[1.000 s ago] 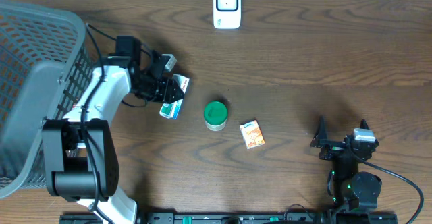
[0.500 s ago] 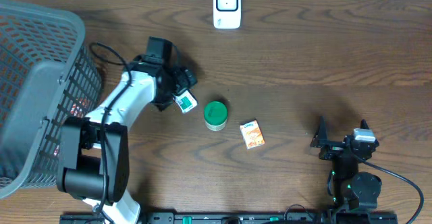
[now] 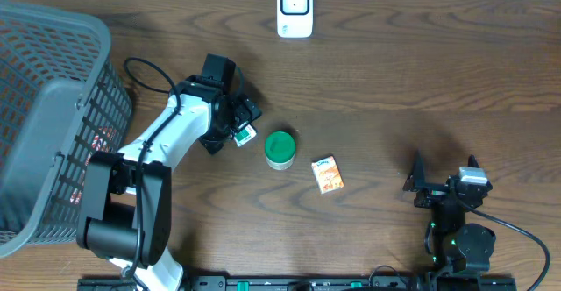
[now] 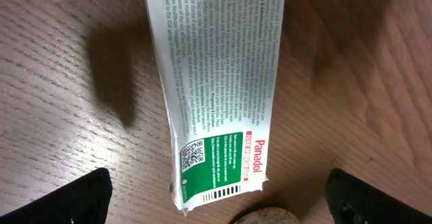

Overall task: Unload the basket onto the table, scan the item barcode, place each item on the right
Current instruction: 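Lift the white box out and set it left of the green jar, then reach the left gripper into the basket and grasp the TOP chocolate bar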

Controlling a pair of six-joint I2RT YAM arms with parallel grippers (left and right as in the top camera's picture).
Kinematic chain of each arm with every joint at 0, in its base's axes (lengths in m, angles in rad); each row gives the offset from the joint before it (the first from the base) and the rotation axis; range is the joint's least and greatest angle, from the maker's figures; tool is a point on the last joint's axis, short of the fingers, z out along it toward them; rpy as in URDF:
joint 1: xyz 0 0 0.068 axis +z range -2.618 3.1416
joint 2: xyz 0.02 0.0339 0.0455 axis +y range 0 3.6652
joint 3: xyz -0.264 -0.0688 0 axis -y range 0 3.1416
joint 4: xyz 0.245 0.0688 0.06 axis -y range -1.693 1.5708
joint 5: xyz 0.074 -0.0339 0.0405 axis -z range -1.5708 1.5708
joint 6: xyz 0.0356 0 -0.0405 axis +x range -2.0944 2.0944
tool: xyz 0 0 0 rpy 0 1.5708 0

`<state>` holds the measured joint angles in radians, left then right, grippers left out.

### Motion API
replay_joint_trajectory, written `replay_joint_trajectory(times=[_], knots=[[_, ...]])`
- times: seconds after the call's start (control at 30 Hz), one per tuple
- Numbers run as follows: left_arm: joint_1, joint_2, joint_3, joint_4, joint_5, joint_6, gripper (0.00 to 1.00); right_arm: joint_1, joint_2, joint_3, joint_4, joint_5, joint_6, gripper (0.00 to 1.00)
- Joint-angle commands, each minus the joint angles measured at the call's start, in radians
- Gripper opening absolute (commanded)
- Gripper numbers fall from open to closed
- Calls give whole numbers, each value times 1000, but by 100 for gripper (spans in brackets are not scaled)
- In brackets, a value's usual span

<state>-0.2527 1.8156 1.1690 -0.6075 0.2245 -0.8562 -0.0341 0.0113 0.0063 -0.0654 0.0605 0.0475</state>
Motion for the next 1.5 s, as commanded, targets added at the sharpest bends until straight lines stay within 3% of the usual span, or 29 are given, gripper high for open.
replay_joint_trajectory(times=[0.0, 0.23, 0.33, 0.43, 0.57, 0.67, 0.9, 1.2, 1.47], knots=[[-2, -173, 26, -97, -180, 42, 100, 8, -4, -1, -3, 10, -8, 99], [23, -508, 123, -111, -192, 371, 100, 8, -4, -1, -3, 10, -8, 99], [107, -620, 146, -114, -192, 362, 100, 8, -4, -1, -3, 10, -8, 99], [303, -715, 156, -150, -185, 293, 100, 8, -4, -1, -3, 9, -8, 99], [561, -745, 178, -226, -99, 302, 98, 8, -4, -1, -3, 9, -8, 99], [729, -744, 209, -242, -27, 302, 98, 8, -4, -1, -3, 9, -8, 99], [983, -688, 241, -255, -33, 297, 98, 8, -4, -1, -3, 10, -8, 99], [1007, -350, 241, -420, -33, 303, 98, 8, -4, -1, -3, 10, -8, 99], [1007, -199, 240, -487, -34, 415, 98, 8, -4, -1, -3, 10, -8, 99]])
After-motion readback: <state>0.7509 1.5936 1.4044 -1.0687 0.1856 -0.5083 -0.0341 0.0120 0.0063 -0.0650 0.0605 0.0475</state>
